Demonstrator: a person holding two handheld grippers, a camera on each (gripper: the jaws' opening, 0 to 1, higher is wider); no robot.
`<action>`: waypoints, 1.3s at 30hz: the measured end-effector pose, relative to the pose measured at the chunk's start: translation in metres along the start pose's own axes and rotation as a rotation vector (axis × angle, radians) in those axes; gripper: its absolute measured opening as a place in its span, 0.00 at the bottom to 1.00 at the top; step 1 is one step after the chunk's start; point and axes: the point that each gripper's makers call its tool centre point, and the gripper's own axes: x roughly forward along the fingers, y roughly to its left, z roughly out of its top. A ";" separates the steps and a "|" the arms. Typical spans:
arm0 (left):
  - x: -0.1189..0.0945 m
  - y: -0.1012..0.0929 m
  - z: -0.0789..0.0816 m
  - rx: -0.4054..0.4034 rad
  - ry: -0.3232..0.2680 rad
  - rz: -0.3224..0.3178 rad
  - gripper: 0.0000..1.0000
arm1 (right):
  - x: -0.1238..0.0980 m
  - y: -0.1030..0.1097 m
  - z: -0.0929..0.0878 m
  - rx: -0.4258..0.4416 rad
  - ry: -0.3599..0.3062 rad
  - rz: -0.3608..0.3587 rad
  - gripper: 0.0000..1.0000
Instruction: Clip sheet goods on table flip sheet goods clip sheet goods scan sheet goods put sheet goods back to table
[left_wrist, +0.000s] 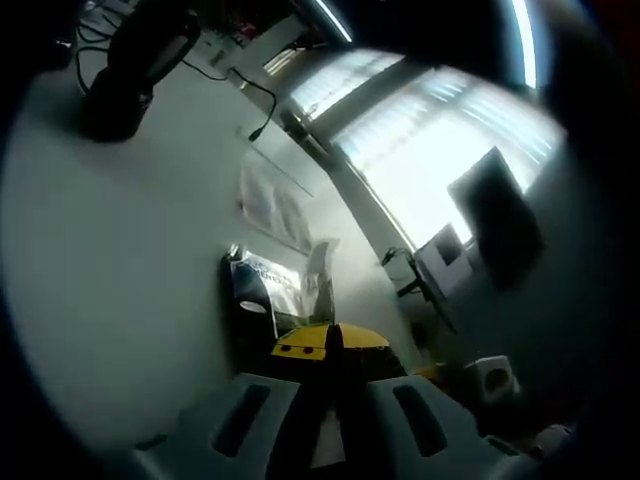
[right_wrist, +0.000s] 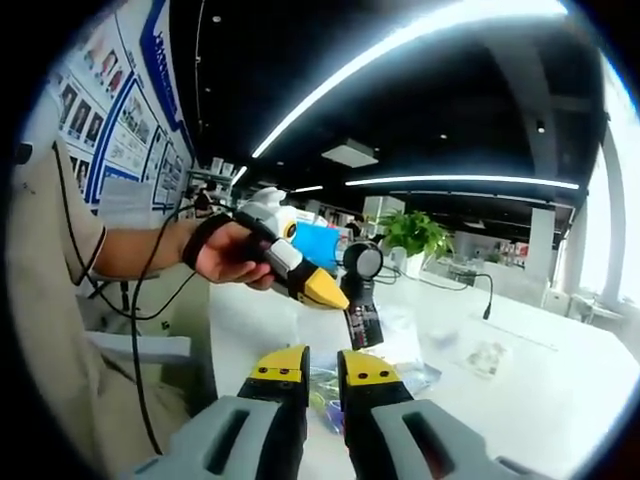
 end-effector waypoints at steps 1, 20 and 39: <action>-0.001 0.003 0.005 -0.014 0.002 -0.003 0.00 | 0.001 0.000 0.000 0.003 -0.001 -0.001 0.09; 0.004 -0.010 -0.006 -0.040 -0.028 -0.008 0.00 | 0.020 0.008 -0.009 -0.013 0.036 -0.017 0.23; 0.007 -0.017 -0.010 -0.119 -0.077 0.018 0.00 | 0.046 0.019 -0.016 0.002 0.074 -0.066 0.31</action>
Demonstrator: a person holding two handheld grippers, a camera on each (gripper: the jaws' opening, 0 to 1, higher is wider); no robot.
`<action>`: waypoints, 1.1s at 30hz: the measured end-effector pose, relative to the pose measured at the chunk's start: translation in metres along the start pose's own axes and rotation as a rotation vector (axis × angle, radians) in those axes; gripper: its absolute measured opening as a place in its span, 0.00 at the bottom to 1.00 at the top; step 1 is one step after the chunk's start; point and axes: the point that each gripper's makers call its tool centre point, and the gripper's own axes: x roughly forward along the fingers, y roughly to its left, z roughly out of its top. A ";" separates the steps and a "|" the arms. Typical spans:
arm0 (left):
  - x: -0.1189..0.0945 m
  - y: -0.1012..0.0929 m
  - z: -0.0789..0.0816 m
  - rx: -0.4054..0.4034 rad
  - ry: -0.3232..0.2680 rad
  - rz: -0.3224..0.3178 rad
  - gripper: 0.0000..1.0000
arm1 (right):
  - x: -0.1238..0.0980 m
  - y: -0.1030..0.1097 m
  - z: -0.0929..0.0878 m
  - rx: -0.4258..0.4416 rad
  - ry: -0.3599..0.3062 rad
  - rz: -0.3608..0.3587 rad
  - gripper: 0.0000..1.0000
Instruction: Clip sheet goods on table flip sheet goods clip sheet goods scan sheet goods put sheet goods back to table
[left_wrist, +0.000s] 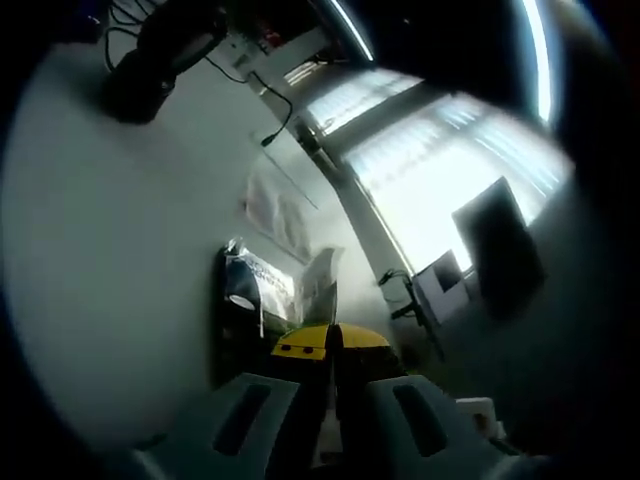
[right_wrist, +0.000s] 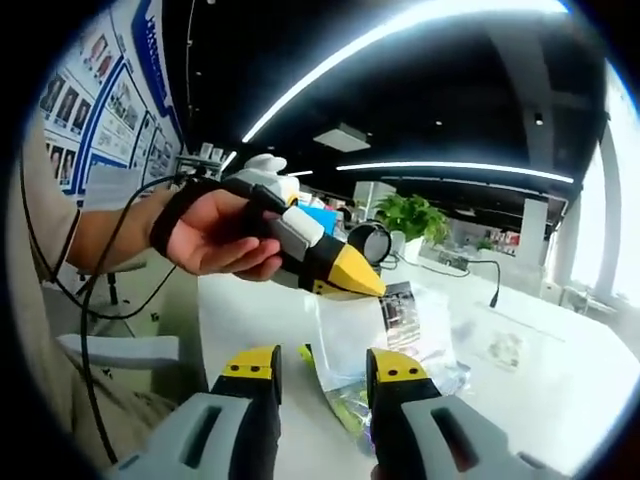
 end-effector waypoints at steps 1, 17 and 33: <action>0.000 0.000 0.000 -0.002 -0.002 0.000 0.00 | 0.000 -0.001 0.000 0.006 0.000 -0.007 0.31; 0.000 0.001 0.001 -0.041 -0.022 0.004 0.00 | 0.015 -0.007 -0.003 0.071 0.004 -0.087 0.40; -0.006 0.016 0.026 -0.093 -0.045 0.004 0.00 | 0.030 -0.014 0.000 0.012 0.019 -0.228 0.38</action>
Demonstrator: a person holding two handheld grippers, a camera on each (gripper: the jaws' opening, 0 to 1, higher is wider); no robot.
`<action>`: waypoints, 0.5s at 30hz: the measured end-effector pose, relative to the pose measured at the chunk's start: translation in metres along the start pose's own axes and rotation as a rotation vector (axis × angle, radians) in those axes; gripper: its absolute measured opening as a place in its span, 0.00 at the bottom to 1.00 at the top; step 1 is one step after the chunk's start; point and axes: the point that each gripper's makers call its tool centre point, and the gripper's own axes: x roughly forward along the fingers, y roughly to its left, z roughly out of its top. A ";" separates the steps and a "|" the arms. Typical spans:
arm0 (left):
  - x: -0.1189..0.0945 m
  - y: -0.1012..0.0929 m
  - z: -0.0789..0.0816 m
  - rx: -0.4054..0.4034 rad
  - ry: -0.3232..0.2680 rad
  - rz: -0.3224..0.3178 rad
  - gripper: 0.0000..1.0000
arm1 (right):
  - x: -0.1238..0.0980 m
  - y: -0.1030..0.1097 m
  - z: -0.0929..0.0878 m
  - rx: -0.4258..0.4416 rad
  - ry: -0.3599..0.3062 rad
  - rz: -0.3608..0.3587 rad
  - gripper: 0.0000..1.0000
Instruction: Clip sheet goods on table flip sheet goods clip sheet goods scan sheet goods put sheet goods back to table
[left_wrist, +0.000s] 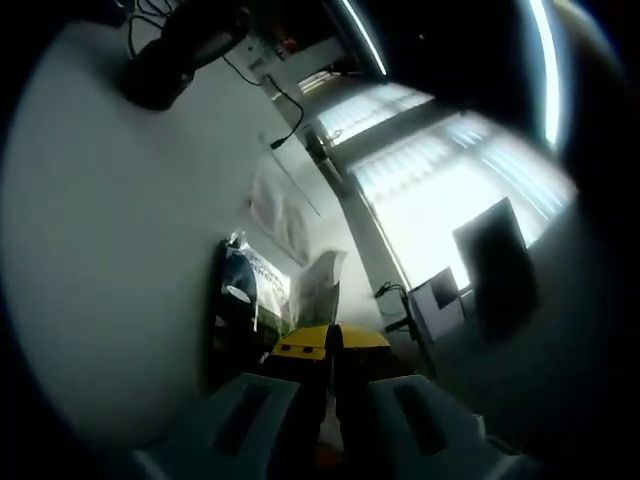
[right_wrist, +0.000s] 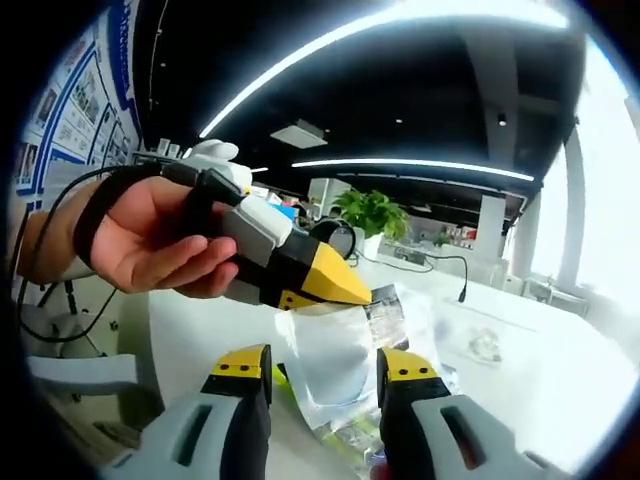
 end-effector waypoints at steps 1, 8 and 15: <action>0.000 0.001 0.002 -0.001 0.001 0.000 0.00 | 0.001 -0.001 0.000 -0.002 0.001 -0.008 0.37; 0.000 -0.003 -0.003 0.000 -0.002 -0.001 0.00 | 0.001 -0.003 -0.006 -0.023 0.016 -0.052 0.30; 0.004 -0.007 -0.012 -0.006 0.007 -0.008 0.00 | -0.001 -0.002 -0.007 -0.012 0.024 -0.067 0.24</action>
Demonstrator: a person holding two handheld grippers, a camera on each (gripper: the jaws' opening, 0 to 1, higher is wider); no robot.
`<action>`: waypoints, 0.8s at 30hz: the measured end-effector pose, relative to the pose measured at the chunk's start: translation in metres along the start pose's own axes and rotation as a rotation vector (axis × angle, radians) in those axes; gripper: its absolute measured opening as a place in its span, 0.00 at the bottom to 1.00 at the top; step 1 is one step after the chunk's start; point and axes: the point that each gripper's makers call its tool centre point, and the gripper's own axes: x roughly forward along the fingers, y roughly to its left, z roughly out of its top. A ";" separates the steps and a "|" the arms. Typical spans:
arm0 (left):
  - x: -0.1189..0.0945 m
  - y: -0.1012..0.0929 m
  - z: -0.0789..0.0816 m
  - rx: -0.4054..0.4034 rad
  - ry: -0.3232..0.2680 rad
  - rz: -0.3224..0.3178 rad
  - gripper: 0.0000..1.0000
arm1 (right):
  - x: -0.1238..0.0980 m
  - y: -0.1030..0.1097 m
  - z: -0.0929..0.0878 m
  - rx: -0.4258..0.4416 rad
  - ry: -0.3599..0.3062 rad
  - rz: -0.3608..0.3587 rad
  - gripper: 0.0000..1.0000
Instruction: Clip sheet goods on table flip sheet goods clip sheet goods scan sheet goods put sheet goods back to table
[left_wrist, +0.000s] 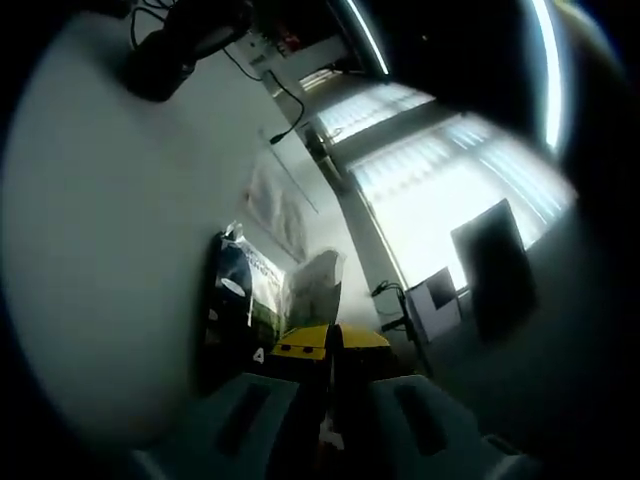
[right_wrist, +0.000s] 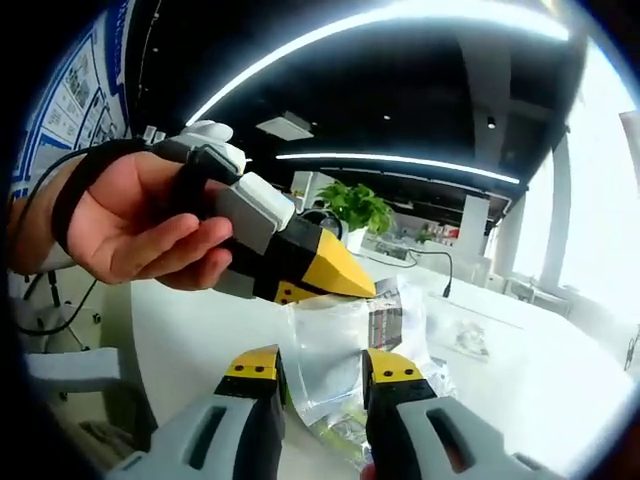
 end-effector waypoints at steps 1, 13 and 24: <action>0.000 0.000 0.000 0.001 -0.001 -0.001 0.00 | -0.001 0.000 0.000 0.004 0.000 -0.001 0.21; 0.003 0.002 0.004 0.007 0.006 -0.001 0.00 | -0.007 -0.003 0.003 0.038 -0.017 0.002 0.04; 0.007 0.000 0.004 0.046 0.020 -0.013 0.00 | -0.008 -0.007 0.003 0.070 -0.031 -0.004 0.00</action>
